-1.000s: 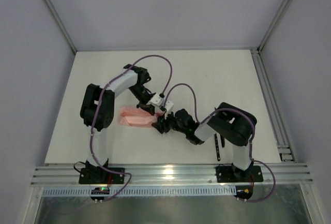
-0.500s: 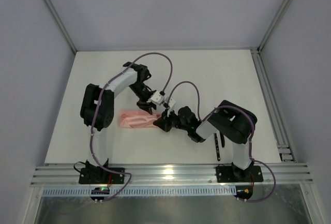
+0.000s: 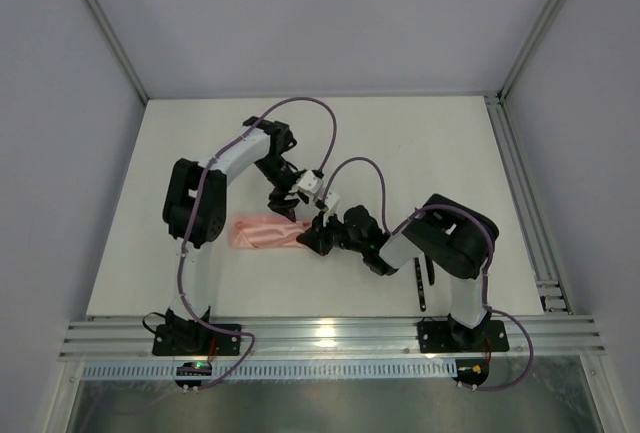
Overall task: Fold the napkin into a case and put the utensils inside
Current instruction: Stuff the top corner of the square-folded napkin into the folded napkin.
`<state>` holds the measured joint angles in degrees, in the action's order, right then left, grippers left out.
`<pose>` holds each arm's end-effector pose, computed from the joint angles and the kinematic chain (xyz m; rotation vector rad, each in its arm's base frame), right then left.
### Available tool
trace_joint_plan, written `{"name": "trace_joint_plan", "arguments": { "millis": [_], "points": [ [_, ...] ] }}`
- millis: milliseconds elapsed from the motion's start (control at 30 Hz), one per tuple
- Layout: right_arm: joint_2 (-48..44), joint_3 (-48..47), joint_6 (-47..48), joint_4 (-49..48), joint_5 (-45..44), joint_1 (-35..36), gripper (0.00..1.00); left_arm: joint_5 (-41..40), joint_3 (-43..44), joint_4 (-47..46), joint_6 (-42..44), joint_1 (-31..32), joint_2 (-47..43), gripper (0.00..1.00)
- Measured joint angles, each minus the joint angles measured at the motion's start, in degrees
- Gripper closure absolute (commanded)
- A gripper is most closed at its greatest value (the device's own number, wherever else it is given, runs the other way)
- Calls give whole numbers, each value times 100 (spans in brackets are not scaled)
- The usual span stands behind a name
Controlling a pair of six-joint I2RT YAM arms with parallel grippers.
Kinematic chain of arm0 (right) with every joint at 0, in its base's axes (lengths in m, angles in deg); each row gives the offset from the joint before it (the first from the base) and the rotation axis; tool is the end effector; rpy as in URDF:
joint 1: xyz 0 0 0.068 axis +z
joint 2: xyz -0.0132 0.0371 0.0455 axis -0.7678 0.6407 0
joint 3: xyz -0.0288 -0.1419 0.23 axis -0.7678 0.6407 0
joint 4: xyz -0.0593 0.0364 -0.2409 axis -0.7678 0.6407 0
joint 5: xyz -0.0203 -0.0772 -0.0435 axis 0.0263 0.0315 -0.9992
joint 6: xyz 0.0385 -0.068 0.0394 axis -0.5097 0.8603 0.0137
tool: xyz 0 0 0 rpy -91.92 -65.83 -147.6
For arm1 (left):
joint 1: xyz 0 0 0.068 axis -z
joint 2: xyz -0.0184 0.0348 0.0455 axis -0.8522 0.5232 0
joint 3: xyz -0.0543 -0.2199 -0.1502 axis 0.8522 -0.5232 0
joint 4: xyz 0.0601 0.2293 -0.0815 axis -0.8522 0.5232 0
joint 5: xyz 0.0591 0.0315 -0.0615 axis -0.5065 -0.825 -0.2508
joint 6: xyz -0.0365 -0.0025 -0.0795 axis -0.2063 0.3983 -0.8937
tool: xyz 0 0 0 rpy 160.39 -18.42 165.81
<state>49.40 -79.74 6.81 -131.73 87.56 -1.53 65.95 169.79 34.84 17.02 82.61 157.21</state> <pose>0.2258 0.2909 0.1071 -0.7754 1.8045 1.0315 0.3271 -0.2051 0.1762 2.2518 1.3834 -0.9561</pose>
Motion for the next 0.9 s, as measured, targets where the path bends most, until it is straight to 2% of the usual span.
{"name": "trace_joint_plan", "arguments": {
  "millis": [133, 267, 367, 500, 733, 900],
  "points": [
    [-118, 55, 28, 2, -92, 0, 92, 46, -444, 22, -146, 68, 7, 36],
    [-175, 138, 63, 7, -149, 0, 92, 138, -549, 42, -481, 98, 2, 42],
    [-175, 155, 118, 9, -153, 0, 92, 166, -592, 44, -691, 125, 2, 43],
    [-181, 157, 155, 7, -151, 0, 92, 168, -505, 61, -695, 133, 4, 43],
    [-184, 157, 199, 7, -155, 0, 92, 223, 190, 42, -739, 76, 0, 39],
    [-184, 157, 256, 7, -175, 0, 92, 133, -173, 9, -756, 229, -74, 35]
  ]
}}
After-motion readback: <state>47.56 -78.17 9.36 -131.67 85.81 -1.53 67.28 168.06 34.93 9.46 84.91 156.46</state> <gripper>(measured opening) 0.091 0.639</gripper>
